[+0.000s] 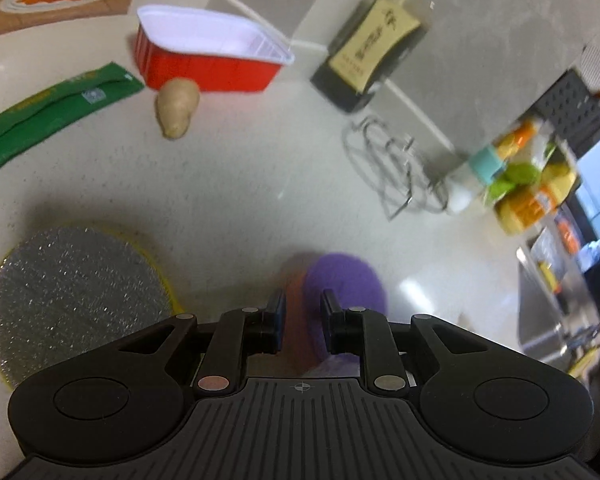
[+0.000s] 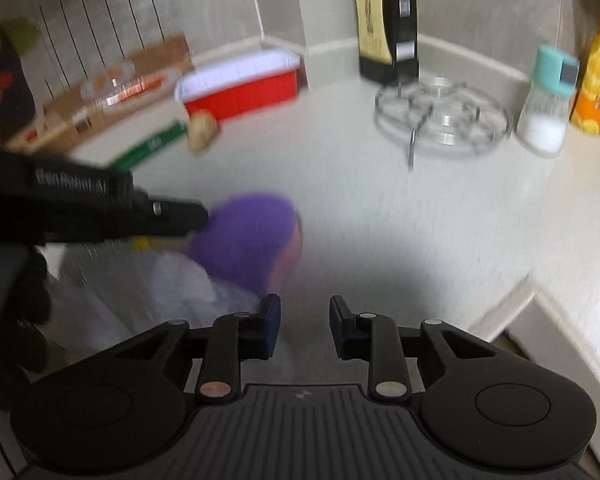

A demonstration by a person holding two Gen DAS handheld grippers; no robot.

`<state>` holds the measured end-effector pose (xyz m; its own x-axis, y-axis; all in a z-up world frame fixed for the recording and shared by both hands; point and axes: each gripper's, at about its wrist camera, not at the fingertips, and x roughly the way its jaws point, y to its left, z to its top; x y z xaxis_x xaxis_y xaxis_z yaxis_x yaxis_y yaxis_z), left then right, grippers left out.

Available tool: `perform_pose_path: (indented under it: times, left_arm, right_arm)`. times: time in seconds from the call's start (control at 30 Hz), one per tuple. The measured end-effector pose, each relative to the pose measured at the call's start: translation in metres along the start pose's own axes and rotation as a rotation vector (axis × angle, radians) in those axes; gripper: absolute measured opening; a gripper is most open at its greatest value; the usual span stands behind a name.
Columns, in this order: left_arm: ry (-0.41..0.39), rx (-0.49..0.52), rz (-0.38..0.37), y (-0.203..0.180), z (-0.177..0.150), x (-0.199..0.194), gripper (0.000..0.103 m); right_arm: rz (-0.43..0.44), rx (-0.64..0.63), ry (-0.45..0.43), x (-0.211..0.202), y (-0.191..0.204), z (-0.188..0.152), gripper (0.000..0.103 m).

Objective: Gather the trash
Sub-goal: 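Grasp the purple sponge with the left tool and lift it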

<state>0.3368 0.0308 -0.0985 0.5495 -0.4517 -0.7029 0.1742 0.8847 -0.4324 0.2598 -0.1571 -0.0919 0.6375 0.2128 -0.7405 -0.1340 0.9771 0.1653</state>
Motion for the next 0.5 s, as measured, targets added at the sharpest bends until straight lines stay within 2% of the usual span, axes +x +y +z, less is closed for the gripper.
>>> perform_pose_path:
  times: [0.03,0.1,0.2,0.27,0.37,0.43,0.5]
  left_arm:
    - [-0.004,-0.001,0.004,0.0,-0.001,-0.001,0.029]
    - [-0.007,-0.006,0.004,0.0,-0.001,-0.003,0.03]
    - [-0.044,0.016,-0.035,-0.007,-0.001,-0.018,0.029]
    - [-0.079,0.119,-0.023,-0.027,-0.001,-0.027,0.03]
    - [-0.087,0.342,0.037,-0.069,-0.012,-0.022,0.03]
    - [-0.087,0.497,0.125,-0.095,-0.028,-0.01,0.03]
    - [-0.061,0.593,0.207,-0.112,-0.042,0.005,0.03]
  right_arm:
    - [-0.001,-0.006,-0.018,-0.002,0.001,-0.004,0.026]
    - [-0.001,-0.015,-0.016,-0.006,0.002,-0.006,0.026]
    - [-0.016,0.001,-0.072,-0.019,-0.003,-0.004,0.026]
    - [-0.033,0.0,-0.119,-0.032,-0.007,-0.006,0.026]
    - [-0.025,0.012,-0.141,-0.046,-0.014,-0.008,0.026]
    - [-0.035,0.01,-0.147,-0.049,-0.018,-0.01,0.026]
    - [-0.068,0.003,-0.16,-0.054,-0.022,-0.014,0.026]
